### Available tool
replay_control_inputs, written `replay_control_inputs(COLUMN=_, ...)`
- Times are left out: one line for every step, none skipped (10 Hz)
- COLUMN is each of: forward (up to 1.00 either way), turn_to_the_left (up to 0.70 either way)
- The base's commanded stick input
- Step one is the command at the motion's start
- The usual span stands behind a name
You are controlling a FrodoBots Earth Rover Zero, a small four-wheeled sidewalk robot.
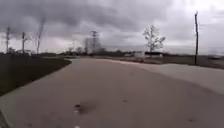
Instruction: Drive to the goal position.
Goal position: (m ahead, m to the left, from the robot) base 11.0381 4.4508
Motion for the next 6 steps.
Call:
replay_control_inputs(forward=1.0, turn_to_the_left=0.0)
replay_control_inputs(forward=1.0, turn_to_the_left=0.0)
replay_control_inputs(forward=1.0, turn_to_the_left=0.0)
replay_control_inputs(forward=1.0, turn_to_the_left=0.0)
replay_control_inputs(forward=1.0, turn_to_the_left=0.0)
replay_control_inputs(forward=1.0, turn_to_the_left=0.0)
